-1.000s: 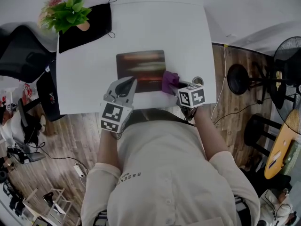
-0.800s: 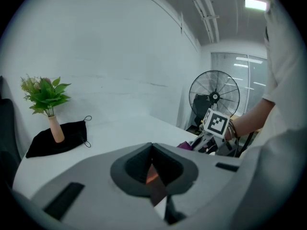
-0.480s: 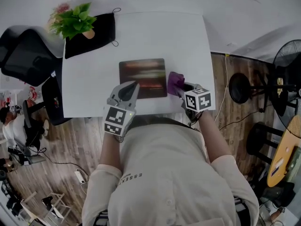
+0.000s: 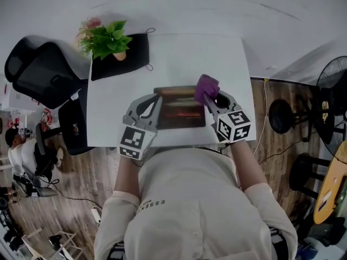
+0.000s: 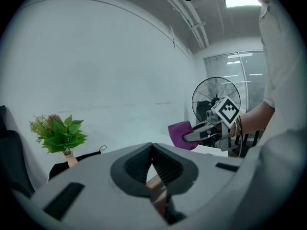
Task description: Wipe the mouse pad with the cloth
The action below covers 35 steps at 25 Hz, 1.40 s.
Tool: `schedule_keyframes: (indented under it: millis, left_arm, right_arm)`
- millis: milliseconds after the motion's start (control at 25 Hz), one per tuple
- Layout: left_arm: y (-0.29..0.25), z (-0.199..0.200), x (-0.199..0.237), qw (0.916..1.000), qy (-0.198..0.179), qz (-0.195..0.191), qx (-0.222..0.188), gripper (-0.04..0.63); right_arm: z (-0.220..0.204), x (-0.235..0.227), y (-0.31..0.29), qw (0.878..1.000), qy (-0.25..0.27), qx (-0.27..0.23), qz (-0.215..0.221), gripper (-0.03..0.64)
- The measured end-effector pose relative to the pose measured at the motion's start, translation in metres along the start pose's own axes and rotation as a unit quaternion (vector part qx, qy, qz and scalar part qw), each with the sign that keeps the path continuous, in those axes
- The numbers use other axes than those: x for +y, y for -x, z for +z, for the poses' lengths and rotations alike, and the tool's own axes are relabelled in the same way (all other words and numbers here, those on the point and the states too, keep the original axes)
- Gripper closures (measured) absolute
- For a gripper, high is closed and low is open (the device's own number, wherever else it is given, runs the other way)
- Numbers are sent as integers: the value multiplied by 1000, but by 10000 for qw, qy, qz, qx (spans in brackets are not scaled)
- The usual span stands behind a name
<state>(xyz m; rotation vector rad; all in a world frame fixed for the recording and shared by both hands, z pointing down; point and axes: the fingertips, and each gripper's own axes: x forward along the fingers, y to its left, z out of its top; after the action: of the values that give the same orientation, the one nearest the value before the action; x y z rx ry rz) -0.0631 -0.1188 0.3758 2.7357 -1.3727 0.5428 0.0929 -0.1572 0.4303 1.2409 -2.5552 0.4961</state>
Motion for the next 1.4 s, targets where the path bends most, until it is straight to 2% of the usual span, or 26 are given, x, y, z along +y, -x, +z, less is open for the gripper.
schedule_keyframes:
  millis: [240,520,720,1160,1400]
  left_arm:
    - [19,17,26,9994,-12,58,-331,594]
    - [30,28,45,9983,53,120,-566,594]
    - [31,26,45,9979,84,-27,-640,594]
    - [31,18,46,9986,134,30,-511,594]
    - [31,17,46,9989,84,77,-465,594]
  right_arm:
    - [50,25,0,9959,385,-802,-147,517]
    - [73,39,5,9884,759,-1254,-400,525]
    - [74,35,5,9855,759,-1310,-764,525]
    - [69,48,4,9872,729,-1281,-610,526]
    - [68,44,3,9873,658,-1268,-698,526]
